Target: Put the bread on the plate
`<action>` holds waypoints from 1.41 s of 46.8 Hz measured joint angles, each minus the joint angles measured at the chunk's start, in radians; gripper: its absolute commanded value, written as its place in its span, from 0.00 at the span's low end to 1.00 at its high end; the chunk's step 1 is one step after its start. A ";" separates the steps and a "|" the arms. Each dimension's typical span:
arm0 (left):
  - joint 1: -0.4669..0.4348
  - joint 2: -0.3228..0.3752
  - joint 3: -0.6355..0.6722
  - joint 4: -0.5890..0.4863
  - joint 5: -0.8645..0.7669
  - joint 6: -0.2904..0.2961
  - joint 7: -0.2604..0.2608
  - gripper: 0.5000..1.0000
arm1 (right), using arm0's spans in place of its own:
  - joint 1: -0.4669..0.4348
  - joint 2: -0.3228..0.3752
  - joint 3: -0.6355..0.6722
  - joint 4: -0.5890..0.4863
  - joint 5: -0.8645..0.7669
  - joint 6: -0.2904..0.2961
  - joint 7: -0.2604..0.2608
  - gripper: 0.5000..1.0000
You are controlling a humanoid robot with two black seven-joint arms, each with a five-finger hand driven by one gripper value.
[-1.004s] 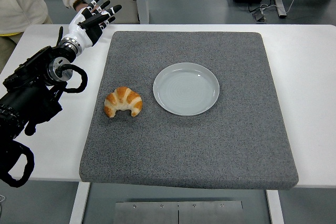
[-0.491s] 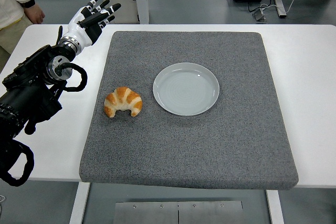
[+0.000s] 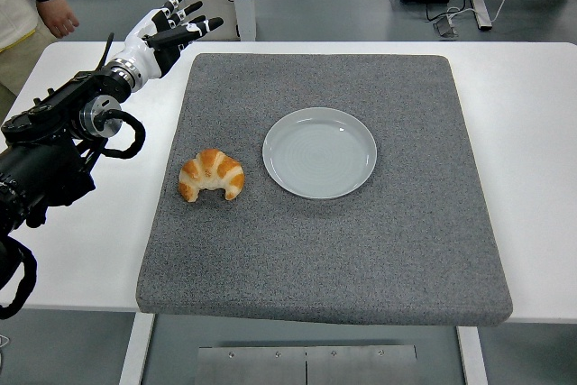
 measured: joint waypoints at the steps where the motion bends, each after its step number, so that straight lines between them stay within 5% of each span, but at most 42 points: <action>1: -0.002 0.007 0.007 -0.012 0.001 -0.001 -0.004 0.94 | 0.000 0.000 0.000 0.000 0.000 0.000 0.000 1.00; 10: 0.004 0.136 0.040 -0.246 0.092 0.006 -0.045 0.94 | 0.000 0.000 0.000 0.000 0.000 0.000 0.000 1.00; 19: 0.010 0.180 0.044 -0.363 0.138 0.049 -0.054 0.94 | 0.000 0.000 0.000 0.000 0.000 0.000 0.000 1.00; 25: 0.033 0.242 0.043 -0.475 0.325 0.060 -0.110 0.94 | 0.000 0.000 0.000 0.000 0.000 0.000 0.000 1.00; 30: 0.055 0.283 0.040 -0.592 0.462 0.149 -0.133 0.94 | 0.000 0.000 0.000 0.000 0.000 0.000 0.000 1.00; 55: 0.052 0.380 0.188 -0.872 0.595 0.371 -0.121 0.90 | 0.000 0.000 0.000 0.000 0.000 0.000 0.000 1.00; 63: 0.051 0.411 0.227 -0.929 0.646 0.379 -0.114 0.91 | 0.000 0.000 0.000 0.000 0.000 0.000 0.000 1.00; 66: 0.051 0.441 0.238 -0.982 0.648 0.382 -0.069 0.93 | 0.000 0.000 0.000 0.000 0.000 0.000 0.000 1.00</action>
